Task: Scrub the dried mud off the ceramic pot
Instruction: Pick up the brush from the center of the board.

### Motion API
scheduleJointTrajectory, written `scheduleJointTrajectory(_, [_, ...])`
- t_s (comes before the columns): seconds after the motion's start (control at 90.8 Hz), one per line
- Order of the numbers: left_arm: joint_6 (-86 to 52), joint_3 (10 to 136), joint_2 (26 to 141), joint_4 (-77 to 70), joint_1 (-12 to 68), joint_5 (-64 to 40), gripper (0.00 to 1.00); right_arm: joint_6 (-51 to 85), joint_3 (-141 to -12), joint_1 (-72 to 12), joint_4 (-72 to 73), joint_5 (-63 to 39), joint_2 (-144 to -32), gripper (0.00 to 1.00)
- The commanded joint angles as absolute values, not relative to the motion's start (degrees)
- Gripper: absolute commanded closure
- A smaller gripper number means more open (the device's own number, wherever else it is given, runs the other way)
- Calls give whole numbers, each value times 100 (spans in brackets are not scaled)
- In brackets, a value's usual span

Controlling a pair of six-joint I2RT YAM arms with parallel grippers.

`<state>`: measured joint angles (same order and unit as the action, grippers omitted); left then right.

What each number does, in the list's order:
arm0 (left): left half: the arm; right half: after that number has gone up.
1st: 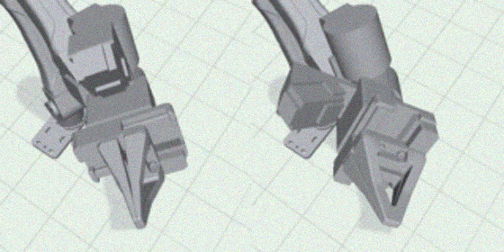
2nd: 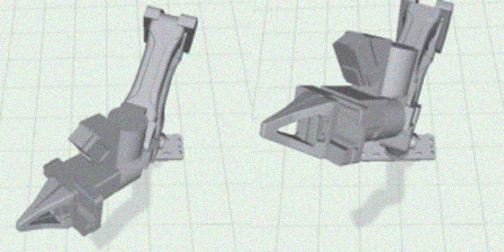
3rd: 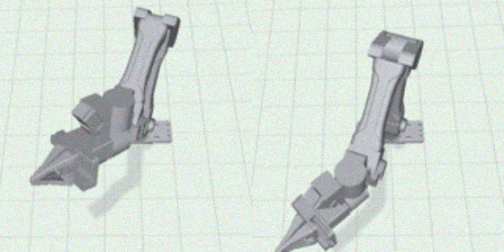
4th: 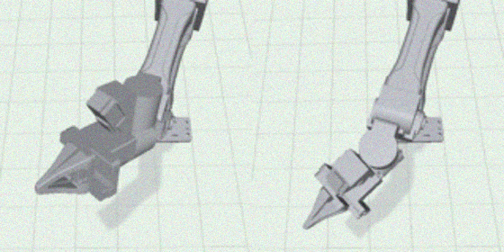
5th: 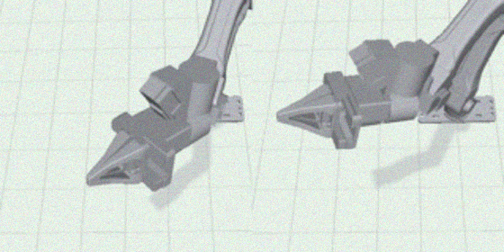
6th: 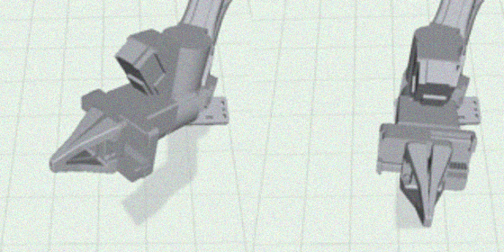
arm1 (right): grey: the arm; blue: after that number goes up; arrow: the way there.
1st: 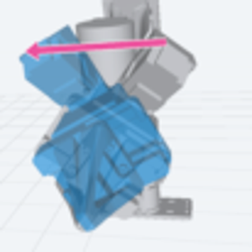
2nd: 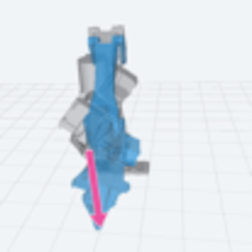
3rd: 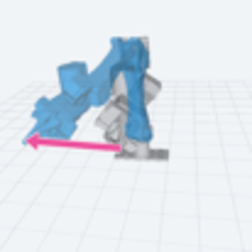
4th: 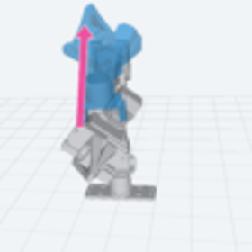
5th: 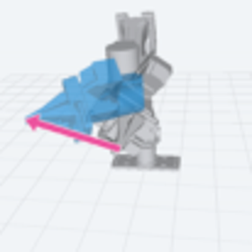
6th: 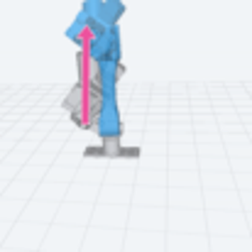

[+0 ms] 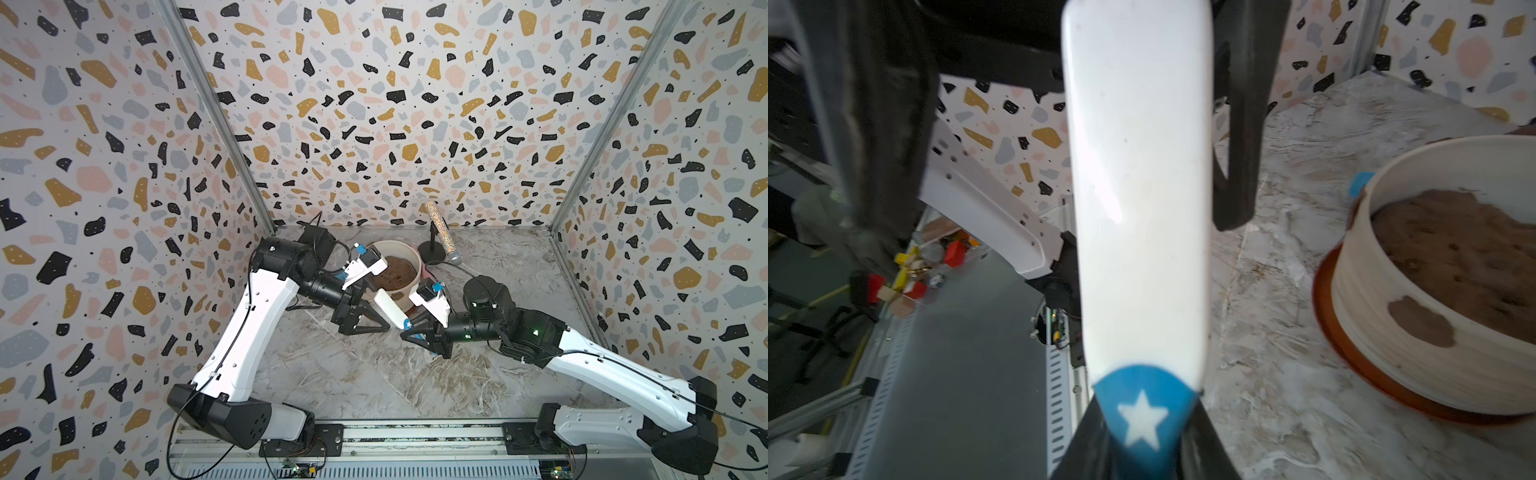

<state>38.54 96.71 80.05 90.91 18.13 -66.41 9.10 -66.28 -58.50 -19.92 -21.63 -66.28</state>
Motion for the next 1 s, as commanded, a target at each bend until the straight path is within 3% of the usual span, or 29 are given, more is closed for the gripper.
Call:
scheduleJointTrajectory(0.0, [2485, 9436, 7887, 8608, 1837, -6506, 0, -58, -6906, -5849, -2658, -1025, -6489, 100])
scheduleJointTrajectory(0.187, [843, 8809, 7903, 7360, 1837, -6343, 1, -1004, -6877, -6061, -2600, 253, -6669, 100])
scheduleJointTrajectory(0.396, [17, 8478, 8122, 6787, 1841, -6488, 16, -1459, -7020, -6526, -2425, 791, -7040, 100])
scheduleJointTrajectory(0.551, [19, 8387, 8163, 6759, 1838, -6680, 37, -1340, -7091, -6570, -2278, 1008, -7213, 100])
scheduleJointTrajectory(0.782, [225, 8235, 8052, 6848, 1838, -6402, 37, -1257, -7193, -6583, -2479, 1112, -7243, 100])
scheduleJointTrajectory(0.991, [290, 8174, 8028, 6847, 1837, -6374, 62, -1070, -7165, -6582, -2443, 1055, -7206, 100])
